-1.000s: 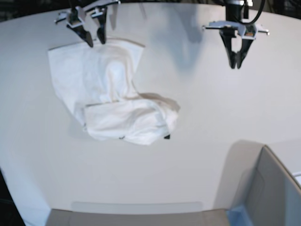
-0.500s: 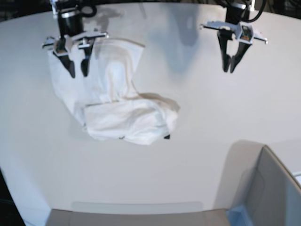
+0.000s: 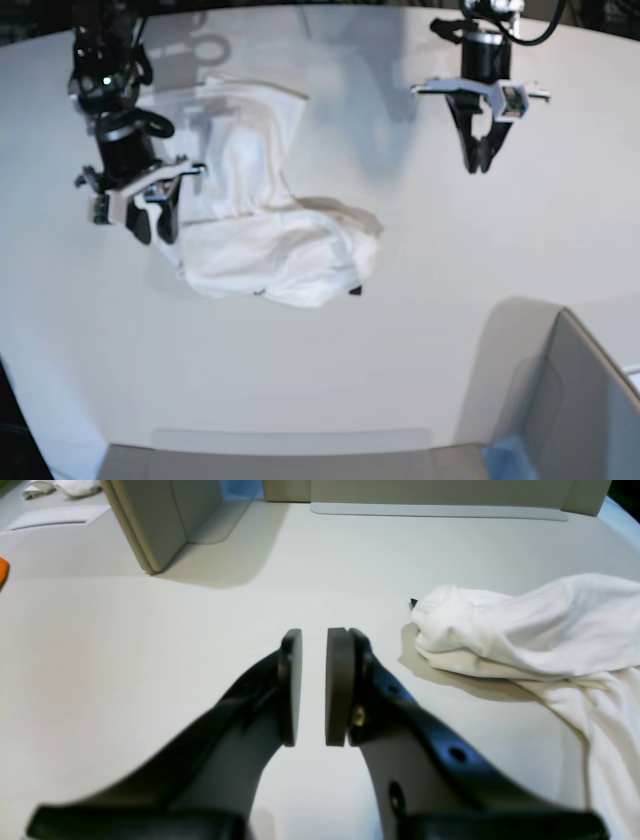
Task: Layout the t-shirt on the table in an organized manner, then fold the t-shirt properly
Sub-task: 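Grasp the t-shirt edge with the right gripper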
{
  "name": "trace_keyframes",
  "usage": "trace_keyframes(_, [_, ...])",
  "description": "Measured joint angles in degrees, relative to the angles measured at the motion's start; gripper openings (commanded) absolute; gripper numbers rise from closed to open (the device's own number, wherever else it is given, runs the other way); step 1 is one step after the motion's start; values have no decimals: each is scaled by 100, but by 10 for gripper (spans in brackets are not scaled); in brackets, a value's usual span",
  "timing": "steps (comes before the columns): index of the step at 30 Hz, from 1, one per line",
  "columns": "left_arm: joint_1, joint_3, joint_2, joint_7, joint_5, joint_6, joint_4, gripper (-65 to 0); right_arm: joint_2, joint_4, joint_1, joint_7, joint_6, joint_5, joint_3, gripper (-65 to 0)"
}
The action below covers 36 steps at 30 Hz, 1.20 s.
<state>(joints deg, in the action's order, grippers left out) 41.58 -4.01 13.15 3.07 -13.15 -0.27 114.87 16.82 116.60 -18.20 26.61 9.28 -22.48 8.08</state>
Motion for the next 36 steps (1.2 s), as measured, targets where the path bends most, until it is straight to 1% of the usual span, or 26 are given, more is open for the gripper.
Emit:
trace_keyframes(1, [4,-2,0,-4,0,-57,0,-550,7,-9,96,127,11,-164,105,-434])
trace_keyframes(2, [13,0,-46,0,2,-44,0,-550,13,-17,199,216,-28,-192,223,-434])
trace_keyframes(3, [15,0,-68,-11,-2,-35,0,-550,-9,-46,295,269,-39,-326,378,-434])
trace_keyframes(5, [20,0,-92,-9,-2,7,-2,-550,-22,-203,509,566,-55,-597,640,-434])
trace_keyframes(7, [17,4,-94,-9,0,4,-2,-550,15,-479,584,750,-52,-896,835,-434])
trace_keyframes(9, [13,4,-94,-7,0,2,-2,-550,33,-802,595,942,-302,-1121,890,-434])
trace_keyframes(11, [13,4,-94,-7,0,-15,0,-550,0,-1047,597,973,-564,-1325,857,-434])
trace_keyframes(12, [13,4,-94,-7,0,-15,-2,-550,-17,-1137,612,988,-634,-1384,828,-434])
trace_keyframes(15, [17,4,-94,-7,2,-11,0,-550,-9,-1285,728,960,-608,-1333,798,-434])
trace_keyframes(17, [15,4,-96,-9,0,-2,0,-550,15,-1283,765,940,-726,-1316,721,-434])
trace_keyframes(18, [13,4,-96,-7,0,-2,-2,-550,0,-1290,809,944,-726,-1307,667,-434])
trace_keyframes(20, [15,4,-96,-7,0,-17,0,-550,-68,-1419,911,949,-831,-1357,614,-434])
trace_keyframes(23, [15,4,-94,-7,0,7,-2,-550,-68,-1753,1010,942,-761,-1325,625,-434])
trace_keyframes(36, [15,4,-94,-7,0,2,0,-550,-98,-2387,1285,953,-782,-1320,612,-434])
